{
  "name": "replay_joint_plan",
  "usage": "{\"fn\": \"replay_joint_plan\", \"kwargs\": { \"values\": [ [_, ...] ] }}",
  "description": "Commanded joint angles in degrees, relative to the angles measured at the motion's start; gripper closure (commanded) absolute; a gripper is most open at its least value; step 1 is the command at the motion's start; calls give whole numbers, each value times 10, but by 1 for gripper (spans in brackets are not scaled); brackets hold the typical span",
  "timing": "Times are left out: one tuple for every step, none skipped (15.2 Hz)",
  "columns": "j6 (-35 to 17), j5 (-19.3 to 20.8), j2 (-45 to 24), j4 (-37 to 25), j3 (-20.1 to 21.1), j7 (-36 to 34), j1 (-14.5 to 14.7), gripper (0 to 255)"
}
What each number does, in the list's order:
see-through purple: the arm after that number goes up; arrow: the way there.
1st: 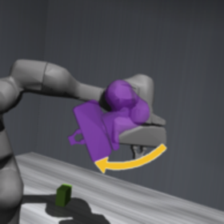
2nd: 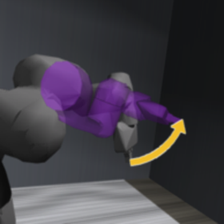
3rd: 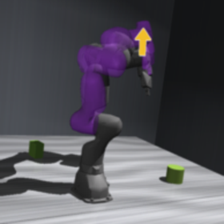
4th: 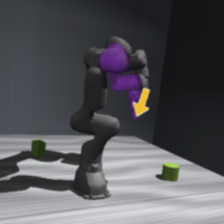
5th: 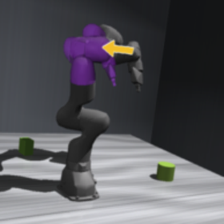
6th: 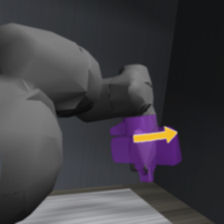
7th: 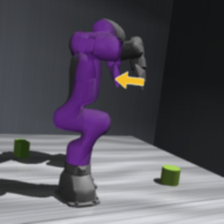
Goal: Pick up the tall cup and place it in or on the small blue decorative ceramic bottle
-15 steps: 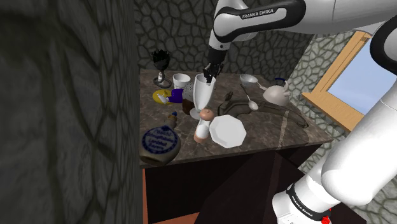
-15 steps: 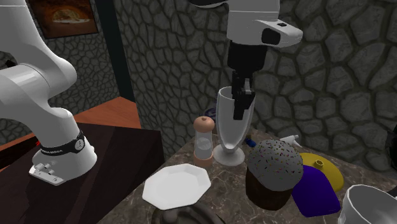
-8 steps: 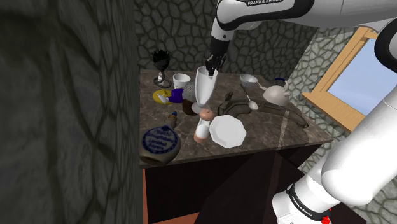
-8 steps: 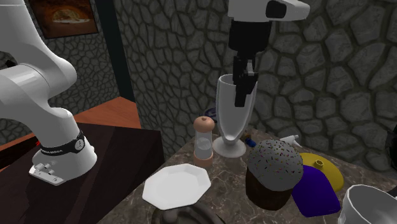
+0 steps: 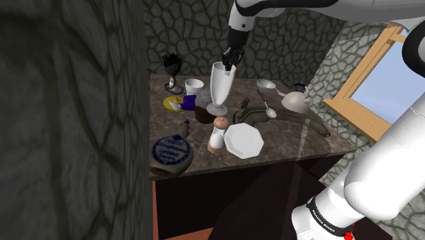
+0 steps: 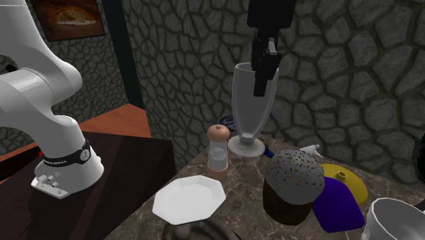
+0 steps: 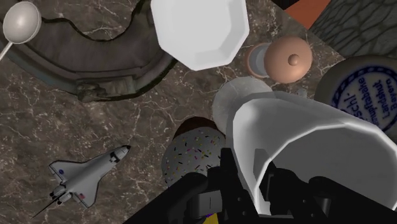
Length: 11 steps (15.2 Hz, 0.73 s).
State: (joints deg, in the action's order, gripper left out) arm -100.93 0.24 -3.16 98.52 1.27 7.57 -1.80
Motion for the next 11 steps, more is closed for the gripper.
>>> {"fn": "replay_joint_plan", "kwargs": {
  "values": [
    [15,0,0,-15,0,0,0,255],
    [23,0,0,-24,0,0,0,255],
    [31,0,-1,-32,0,0,0,255],
    [39,0,-1,-41,0,0,0,255],
    [47,0,-2,-49,0,0,0,255],
    [55,0,-3,-58,0,0,0,255],
    [63,0,-4,-68,0,0,0,255],
    [71,0,-6,-77,0,0,0,255],
    [78,0,-7,-85,0,0,0,255],
    [83,0,-4,-88,6,-13,7,255],
    [89,0,-2,-92,12,-25,14,255]
  ]
}}
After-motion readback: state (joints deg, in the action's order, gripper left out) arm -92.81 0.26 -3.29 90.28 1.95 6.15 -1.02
